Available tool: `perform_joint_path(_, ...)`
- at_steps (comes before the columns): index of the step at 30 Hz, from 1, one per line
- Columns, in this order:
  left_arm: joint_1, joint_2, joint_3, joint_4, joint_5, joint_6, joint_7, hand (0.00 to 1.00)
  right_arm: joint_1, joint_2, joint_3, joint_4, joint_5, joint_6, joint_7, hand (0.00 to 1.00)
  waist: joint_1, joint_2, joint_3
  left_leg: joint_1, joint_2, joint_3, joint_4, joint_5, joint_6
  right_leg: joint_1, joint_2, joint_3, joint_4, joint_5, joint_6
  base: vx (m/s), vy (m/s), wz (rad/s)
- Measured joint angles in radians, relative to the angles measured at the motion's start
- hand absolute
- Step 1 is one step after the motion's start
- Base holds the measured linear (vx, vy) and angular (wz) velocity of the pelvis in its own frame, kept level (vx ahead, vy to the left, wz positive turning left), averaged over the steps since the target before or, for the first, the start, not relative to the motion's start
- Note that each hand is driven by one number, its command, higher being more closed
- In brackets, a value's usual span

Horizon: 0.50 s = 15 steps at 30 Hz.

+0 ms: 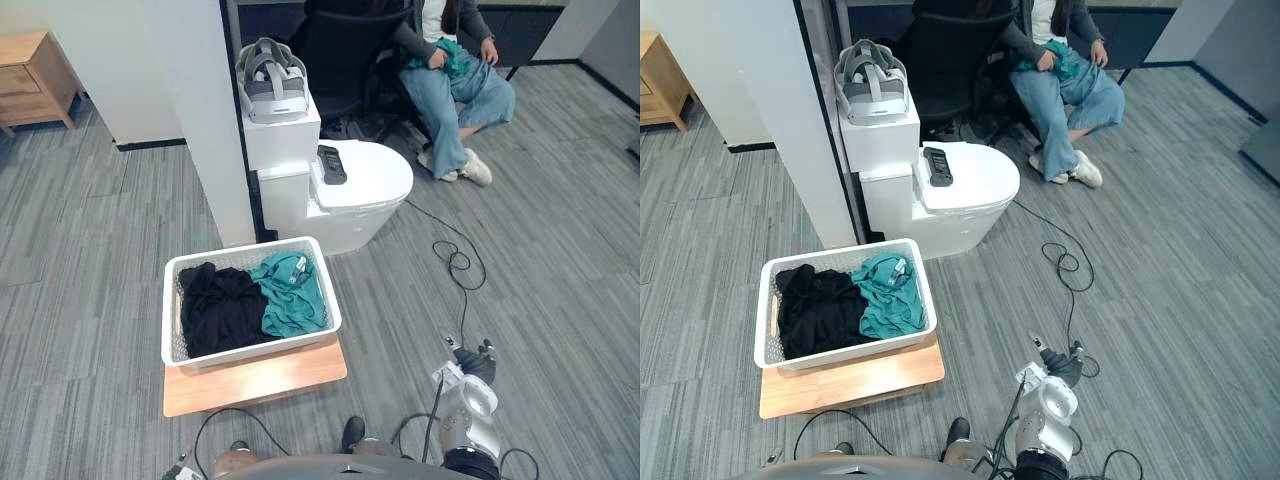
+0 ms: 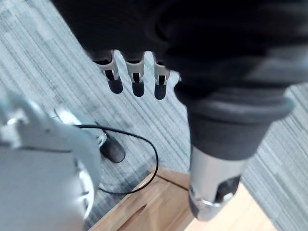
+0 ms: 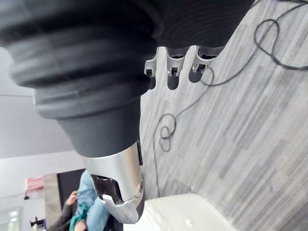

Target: Pick up the laundry basket with both hands and put the clothes into the washing machine.

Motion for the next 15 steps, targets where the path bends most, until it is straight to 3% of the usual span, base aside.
perform_joint_path(3,-0.009,0.059,0.002,-0.015,0.012,0.0,0.015,0.0,-0.019,-0.009,0.039,-0.067,-0.009,-0.004,0.002,0.0,-0.005,0.014,0.011,-0.029,-0.005,-0.021,0.017,0.001,0.002,0.0,0.001,0.0,-0.042,0.025,-0.001,0.0,0.0,0.0)
perform_joint_path(9,-0.047,0.218,-0.071,-0.12,0.125,-0.01,0.007,0.0,-0.13,-0.122,0.164,-0.063,-0.048,-0.006,0.031,0.0,0.004,0.025,0.051,-0.044,-0.013,-0.055,0.031,0.003,0.004,0.025,0.003,-0.003,-0.107,0.075,-0.004,-0.04,-0.002,0.05)
perform_joint_path(15,-0.167,0.407,-0.28,-0.197,0.267,-0.008,-0.066,0.0,-0.324,-0.231,0.302,0.184,-0.048,0.012,0.086,0.0,0.025,0.003,0.113,-0.077,-0.024,-0.074,0.057,0.006,0.01,0.027,-0.001,0.003,-0.15,0.119,-0.009,-0.13,-0.012,0.03)
